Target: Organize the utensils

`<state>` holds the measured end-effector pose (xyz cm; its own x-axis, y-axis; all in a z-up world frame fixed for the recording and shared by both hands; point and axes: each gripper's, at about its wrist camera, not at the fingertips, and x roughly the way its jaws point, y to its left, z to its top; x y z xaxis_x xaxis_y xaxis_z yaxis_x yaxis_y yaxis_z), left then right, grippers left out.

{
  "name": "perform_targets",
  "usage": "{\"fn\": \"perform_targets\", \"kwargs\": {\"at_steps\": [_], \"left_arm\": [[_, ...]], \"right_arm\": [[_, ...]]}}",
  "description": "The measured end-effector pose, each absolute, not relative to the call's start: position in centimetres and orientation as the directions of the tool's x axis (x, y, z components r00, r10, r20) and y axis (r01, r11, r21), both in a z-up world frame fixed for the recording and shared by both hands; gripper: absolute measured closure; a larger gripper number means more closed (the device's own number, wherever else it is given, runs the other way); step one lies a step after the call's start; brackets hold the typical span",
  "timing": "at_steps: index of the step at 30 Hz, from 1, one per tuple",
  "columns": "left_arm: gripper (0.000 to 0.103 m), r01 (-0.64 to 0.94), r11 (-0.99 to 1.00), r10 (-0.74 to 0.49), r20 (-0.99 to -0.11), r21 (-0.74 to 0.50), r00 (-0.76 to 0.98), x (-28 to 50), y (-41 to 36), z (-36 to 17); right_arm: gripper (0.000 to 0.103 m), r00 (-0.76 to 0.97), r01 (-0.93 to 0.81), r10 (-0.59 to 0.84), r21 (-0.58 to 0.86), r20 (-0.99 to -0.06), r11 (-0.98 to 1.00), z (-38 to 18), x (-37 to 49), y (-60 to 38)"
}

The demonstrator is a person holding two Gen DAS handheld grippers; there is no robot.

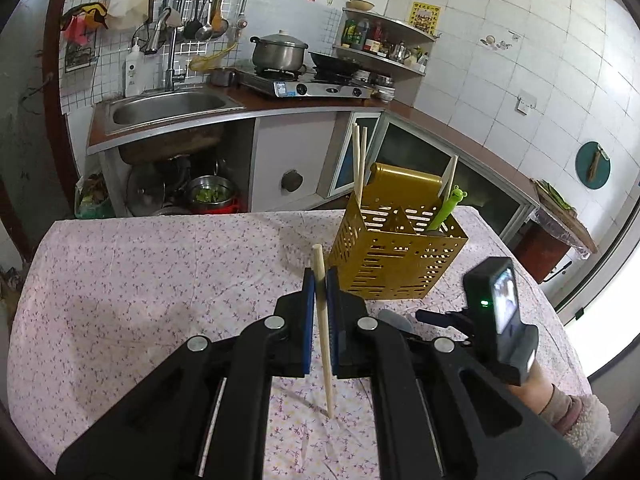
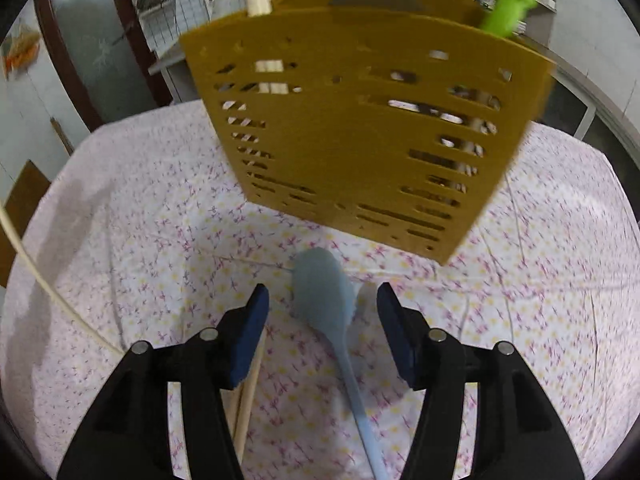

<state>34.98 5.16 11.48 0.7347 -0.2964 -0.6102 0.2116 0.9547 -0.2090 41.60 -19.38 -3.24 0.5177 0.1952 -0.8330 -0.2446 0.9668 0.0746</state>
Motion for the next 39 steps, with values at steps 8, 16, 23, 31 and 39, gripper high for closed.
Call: {"fn": "perform_targets", "kwargs": {"at_steps": [8, 16, 23, 31, 39], "left_arm": [[0.099, 0.223, 0.956, -0.295, -0.610, -0.193, 0.736, 35.0, 4.3, 11.6], [0.099, 0.243, 0.951, -0.309, -0.599, -0.191, 0.739, 34.6, 3.1, 12.0], [0.099, 0.271, 0.945, -0.327, -0.576, -0.183, 0.749, 34.2, 1.5, 13.4], [0.099, 0.295, 0.942, -0.333, -0.576, -0.162, 0.746, 34.3, -1.0, 13.8], [0.099, 0.309, 0.938, -0.339, -0.588, -0.154, 0.735, 34.5, -2.0, 13.7]], "right_arm": [[0.068, 0.502, -0.220, 0.168, 0.063, -0.848, 0.973, -3.9, 42.5, -19.0], [0.068, 0.582, -0.184, 0.216, 0.132, -0.784, 0.974, -1.1, 39.7, -22.7], [0.069, 0.705, -0.152, 0.248, 0.200, -0.664, 0.968, 3.2, 36.8, -26.5], [0.097, 0.794, -0.139, 0.249, 0.234, -0.554, 0.962, 6.5, 35.3, -29.9], [0.097, 0.774, -0.119, 0.243, 0.242, -0.585, 0.963, 6.2, 36.5, -31.1]]}}
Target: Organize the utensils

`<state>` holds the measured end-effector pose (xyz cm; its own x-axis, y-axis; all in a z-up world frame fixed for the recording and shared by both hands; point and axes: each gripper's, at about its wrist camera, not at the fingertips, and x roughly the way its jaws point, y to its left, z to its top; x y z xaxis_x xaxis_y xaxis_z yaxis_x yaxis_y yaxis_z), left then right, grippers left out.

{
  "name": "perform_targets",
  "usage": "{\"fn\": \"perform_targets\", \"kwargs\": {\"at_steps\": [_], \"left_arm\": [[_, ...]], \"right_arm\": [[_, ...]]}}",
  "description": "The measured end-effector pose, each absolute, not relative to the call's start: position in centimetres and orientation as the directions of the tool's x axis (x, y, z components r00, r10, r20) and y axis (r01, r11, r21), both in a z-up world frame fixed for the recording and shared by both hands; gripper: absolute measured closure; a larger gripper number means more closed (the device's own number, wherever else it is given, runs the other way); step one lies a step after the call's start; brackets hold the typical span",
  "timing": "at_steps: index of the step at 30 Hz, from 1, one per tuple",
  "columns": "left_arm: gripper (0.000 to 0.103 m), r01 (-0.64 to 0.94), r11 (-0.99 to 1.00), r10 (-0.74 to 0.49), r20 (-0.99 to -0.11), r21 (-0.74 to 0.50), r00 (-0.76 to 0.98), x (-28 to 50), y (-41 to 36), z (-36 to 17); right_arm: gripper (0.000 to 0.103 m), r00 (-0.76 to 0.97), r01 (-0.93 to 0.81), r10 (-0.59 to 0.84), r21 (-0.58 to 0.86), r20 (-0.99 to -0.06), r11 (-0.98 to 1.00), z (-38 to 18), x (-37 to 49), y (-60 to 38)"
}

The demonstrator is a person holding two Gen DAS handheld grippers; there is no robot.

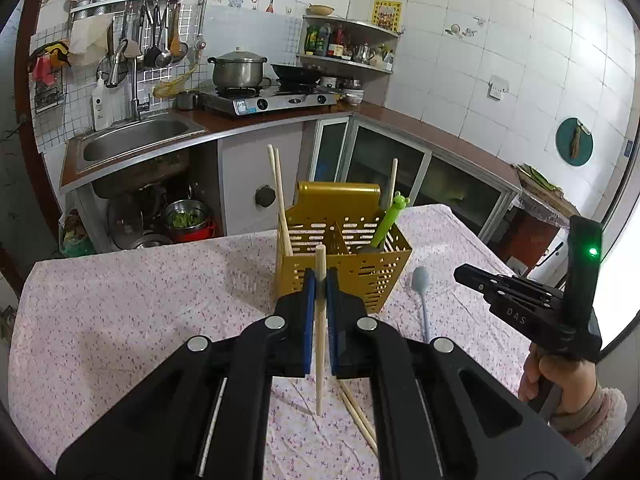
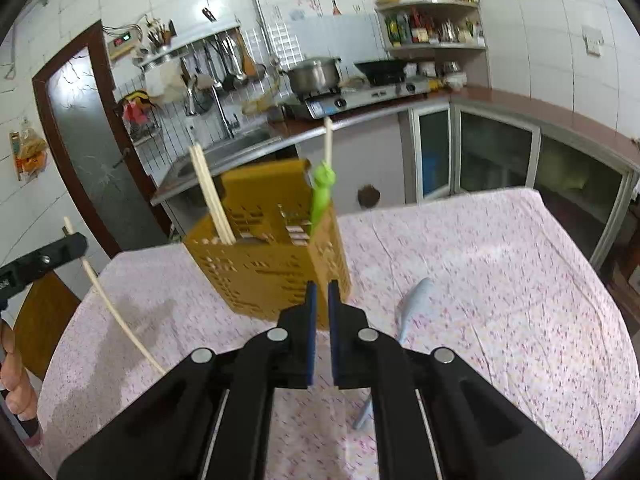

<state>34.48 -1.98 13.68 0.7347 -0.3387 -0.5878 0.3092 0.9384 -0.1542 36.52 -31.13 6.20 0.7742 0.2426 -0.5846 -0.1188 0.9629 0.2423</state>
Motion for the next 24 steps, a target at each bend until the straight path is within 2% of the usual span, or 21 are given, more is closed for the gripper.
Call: {"fn": "perform_targets", "kwargs": {"at_steps": [11, 12, 13, 14, 18, 20, 22, 24], "left_arm": [[0.099, 0.293, 0.940, -0.336, -0.618, -0.174, 0.711, 35.3, -0.2, 12.4], [0.099, 0.293, 0.940, -0.338, -0.620, -0.177, 0.708, 35.4, -0.2, 12.3], [0.099, 0.293, 0.940, -0.336, -0.623, -0.176, 0.707, 35.6, -0.1, 12.2], [0.099, 0.293, 0.940, -0.335, -0.624, -0.173, 0.706, 35.7, -0.1, 12.0], [0.099, 0.293, 0.941, -0.332, -0.628, -0.170, 0.704, 36.2, 0.2, 11.8], [0.098, 0.291, 0.941, -0.332, -0.631, -0.172, 0.701, 36.5, 0.3, 11.7], [0.098, 0.289, 0.941, -0.332, -0.631, -0.174, 0.701, 36.7, 0.2, 11.6], [0.098, 0.290, 0.941, -0.333, -0.631, -0.174, 0.701, 36.7, 0.2, 11.6]], "right_arm": [[0.093, 0.603, 0.104, 0.131, 0.240, -0.787, 0.965, -2.8, 42.6, -35.9], [0.090, 0.586, 0.117, 0.125, 0.236, -0.800, 0.965, -3.4, 43.3, -35.9], [0.076, 0.569, 0.124, 0.120, 0.230, -0.813, 0.965, -3.8, 44.2, -35.7], [0.067, 0.557, 0.130, 0.117, 0.225, -0.822, 0.966, -4.1, 45.0, -35.4], [0.068, 0.523, 0.139, 0.051, 0.145, -0.851, 0.980, -4.3, 46.8, -34.2], [0.077, 0.496, 0.142, 0.011, 0.093, -0.868, 0.986, -4.6, 47.7, -33.8], [0.078, 0.493, 0.147, -0.006, 0.076, -0.870, 0.986, -4.6, 47.8, -33.9], [0.090, 0.494, 0.153, -0.012, 0.073, -0.869, 0.986, -4.4, 47.7, -34.2]]}}
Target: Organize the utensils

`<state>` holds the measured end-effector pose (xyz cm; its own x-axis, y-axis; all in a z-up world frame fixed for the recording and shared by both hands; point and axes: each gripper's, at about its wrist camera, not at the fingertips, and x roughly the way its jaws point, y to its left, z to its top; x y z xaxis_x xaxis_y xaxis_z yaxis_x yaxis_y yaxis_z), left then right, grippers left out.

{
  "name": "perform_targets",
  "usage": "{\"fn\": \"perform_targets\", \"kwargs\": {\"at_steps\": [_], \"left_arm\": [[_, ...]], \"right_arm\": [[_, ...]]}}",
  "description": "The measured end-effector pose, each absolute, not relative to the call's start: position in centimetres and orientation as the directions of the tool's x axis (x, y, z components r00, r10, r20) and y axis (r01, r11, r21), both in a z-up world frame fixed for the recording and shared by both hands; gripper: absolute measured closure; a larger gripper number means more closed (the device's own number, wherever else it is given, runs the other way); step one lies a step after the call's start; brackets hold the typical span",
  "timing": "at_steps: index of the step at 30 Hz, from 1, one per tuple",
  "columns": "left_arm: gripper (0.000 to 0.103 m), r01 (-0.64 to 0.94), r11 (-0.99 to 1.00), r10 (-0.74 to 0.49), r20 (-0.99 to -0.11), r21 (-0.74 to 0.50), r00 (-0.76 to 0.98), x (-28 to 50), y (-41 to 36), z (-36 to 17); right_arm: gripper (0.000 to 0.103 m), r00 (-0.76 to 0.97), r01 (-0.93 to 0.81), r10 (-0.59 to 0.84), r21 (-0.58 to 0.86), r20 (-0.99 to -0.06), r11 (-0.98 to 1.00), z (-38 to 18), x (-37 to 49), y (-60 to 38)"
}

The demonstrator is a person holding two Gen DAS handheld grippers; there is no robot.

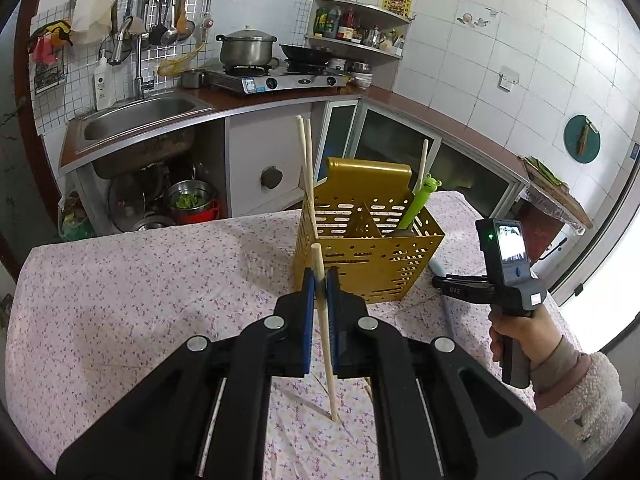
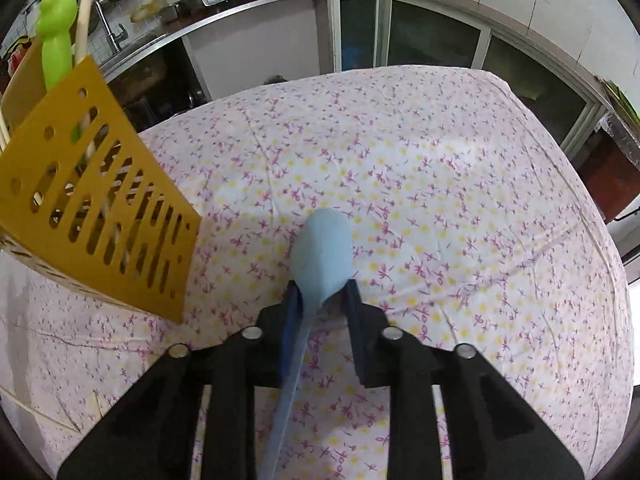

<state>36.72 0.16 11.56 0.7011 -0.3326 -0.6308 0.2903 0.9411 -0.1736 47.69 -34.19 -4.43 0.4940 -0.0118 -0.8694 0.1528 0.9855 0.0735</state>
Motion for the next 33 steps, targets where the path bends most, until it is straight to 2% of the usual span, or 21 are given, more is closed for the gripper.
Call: {"fn": "perform_targets", "kwargs": {"at_steps": [2, 9, 15, 23, 27, 33], "left_arm": [[0.098, 0.295, 0.939, -0.337, -0.629, -0.174, 0.701, 36.7, 0.1, 11.6], [0.099, 0.318, 0.933, -0.350, -0.621, -0.166, 0.702, 36.4, -1.0, 11.8], [0.099, 0.325, 0.932, -0.353, -0.611, -0.162, 0.708, 36.1, -1.7, 12.2], [0.099, 0.319, 0.933, -0.353, -0.581, -0.165, 0.733, 36.1, -1.9, 13.2], [0.099, 0.323, 0.931, -0.359, -0.568, -0.168, 0.740, 36.4, -2.1, 13.7], [0.099, 0.336, 0.928, -0.368, -0.532, -0.161, 0.763, 36.6, -2.5, 14.9]], "right_arm": [[0.098, 0.511, 0.155, -0.012, 0.079, -0.859, 0.985, -4.1, 47.1, -34.7], [0.098, 0.626, 0.129, 0.083, 0.207, -0.775, 0.970, -1.4, 43.3, -36.4], [0.098, 0.781, 0.036, 0.221, 0.395, -0.584, 0.918, 1.5, 39.3, -37.1], [0.098, 0.890, -0.143, 0.332, 0.498, -0.314, 0.855, 4.5, 36.5, -35.9], [0.098, 0.915, -0.197, 0.336, 0.481, -0.222, 0.854, 5.1, 36.1, -34.5], [0.098, 0.936, -0.218, 0.313, 0.436, -0.159, 0.873, 6.5, 36.3, -32.5]]}}
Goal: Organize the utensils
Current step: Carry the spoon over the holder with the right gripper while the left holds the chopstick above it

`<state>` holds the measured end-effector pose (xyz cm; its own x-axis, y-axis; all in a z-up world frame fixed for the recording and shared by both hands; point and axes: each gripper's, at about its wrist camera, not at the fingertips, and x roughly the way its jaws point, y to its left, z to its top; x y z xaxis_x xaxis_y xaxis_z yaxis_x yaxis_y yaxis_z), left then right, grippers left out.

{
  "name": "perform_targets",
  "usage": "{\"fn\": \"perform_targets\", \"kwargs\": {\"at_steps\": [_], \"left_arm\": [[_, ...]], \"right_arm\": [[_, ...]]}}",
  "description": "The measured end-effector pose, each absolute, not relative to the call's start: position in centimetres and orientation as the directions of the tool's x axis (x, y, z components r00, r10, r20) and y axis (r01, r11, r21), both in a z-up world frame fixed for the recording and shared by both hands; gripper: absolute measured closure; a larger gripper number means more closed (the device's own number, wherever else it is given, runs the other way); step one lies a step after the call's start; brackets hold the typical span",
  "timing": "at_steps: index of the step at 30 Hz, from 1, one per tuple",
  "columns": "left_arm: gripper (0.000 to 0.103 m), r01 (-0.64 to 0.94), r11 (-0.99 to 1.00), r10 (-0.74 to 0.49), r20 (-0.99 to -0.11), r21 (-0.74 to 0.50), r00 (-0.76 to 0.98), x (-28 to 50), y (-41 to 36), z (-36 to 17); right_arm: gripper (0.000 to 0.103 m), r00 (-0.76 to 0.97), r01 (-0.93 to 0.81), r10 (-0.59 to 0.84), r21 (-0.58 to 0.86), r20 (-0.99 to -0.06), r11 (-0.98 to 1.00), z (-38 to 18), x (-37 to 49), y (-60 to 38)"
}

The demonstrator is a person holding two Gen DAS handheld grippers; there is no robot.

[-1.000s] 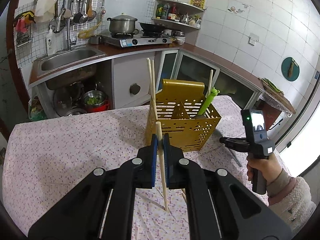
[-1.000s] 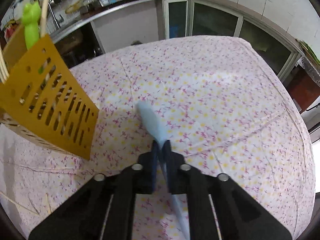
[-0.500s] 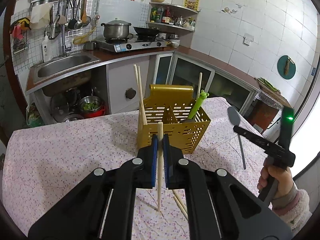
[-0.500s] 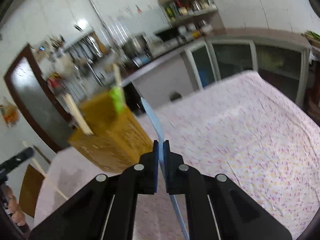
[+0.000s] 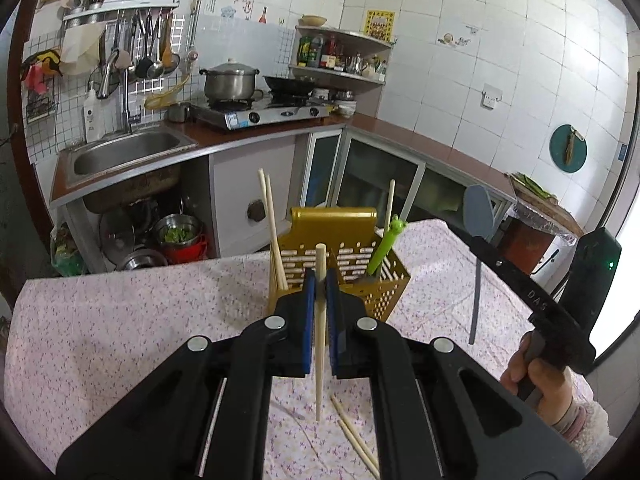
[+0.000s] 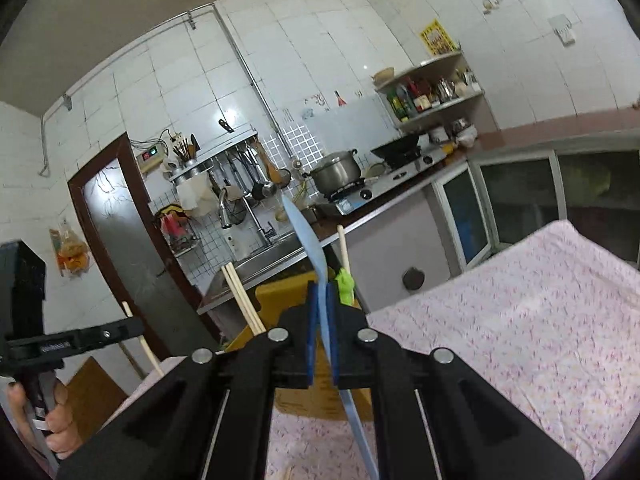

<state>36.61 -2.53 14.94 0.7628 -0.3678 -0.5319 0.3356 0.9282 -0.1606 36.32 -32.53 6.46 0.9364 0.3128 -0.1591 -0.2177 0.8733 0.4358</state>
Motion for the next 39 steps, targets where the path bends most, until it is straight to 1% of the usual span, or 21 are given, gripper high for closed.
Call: {"fn": "perform_targets", "kwargs": {"at_steps": [2, 8, 13, 16, 18, 22, 25, 32, 35, 39], "left_arm": [[0.099, 0.338, 0.927, -0.371, -0.514, -0.160, 0.773, 36.7, -2.4, 15.6], [0.099, 0.341, 0.930, -0.364, -0.452, -0.135, 0.814, 37.2, -2.3, 17.6], [0.099, 0.359, 0.924, -0.382, -0.363, -0.132, 0.850, 38.3, -2.4, 19.3], [0.099, 0.381, 0.918, -0.397, -0.306, -0.114, 0.865, 39.1, -2.7, 19.8], [0.099, 0.395, 0.912, -0.409, -0.260, -0.108, 0.875, 39.4, -2.9, 20.2], [0.099, 0.403, 0.912, -0.410, -0.245, -0.080, 0.878, 40.2, -3.2, 20.5], [0.099, 0.404, 0.913, -0.407, -0.241, -0.064, 0.881, 40.2, -2.9, 21.0], [0.099, 0.407, 0.912, -0.407, -0.193, -0.041, 0.893, 39.6, -2.4, 23.3], [0.099, 0.407, 0.913, -0.403, -0.189, -0.023, 0.895, 40.2, -3.2, 22.6], [0.099, 0.423, 0.905, -0.421, -0.208, -0.040, 0.883, 41.6, -3.5, 20.3]], "right_arm": [[0.098, 0.943, -0.220, 0.298, 0.394, -0.148, 0.892, 7.3, 36.5, -31.6], [0.098, 0.955, -0.223, 0.279, 0.371, -0.104, 0.901, 9.1, 37.4, -30.9], [0.098, 0.968, -0.222, 0.251, 0.385, -0.028, 0.896, 10.0, 38.0, -30.5], [0.098, 0.965, -0.247, 0.262, 0.401, 0.017, 0.882, 10.2, 38.5, -30.2], [0.098, 0.961, -0.264, 0.276, 0.413, 0.031, 0.872, 10.1, 39.0, -30.0], [0.098, 0.956, -0.285, 0.288, 0.423, 0.059, 0.860, 9.8, 40.1, -29.5], [0.098, 0.954, -0.289, 0.292, 0.423, 0.059, 0.859, 9.4, 40.9, -29.2], [0.098, 0.960, -0.278, 0.271, 0.416, 0.077, 0.866, 9.4, 41.5, -28.8], [0.098, 0.958, -0.284, 0.270, 0.417, 0.092, 0.864, 9.4, 41.7, -28.7], [0.098, 0.950, -0.310, 0.286, 0.412, 0.121, 0.856, 9.5, 41.9, -28.6]]}}
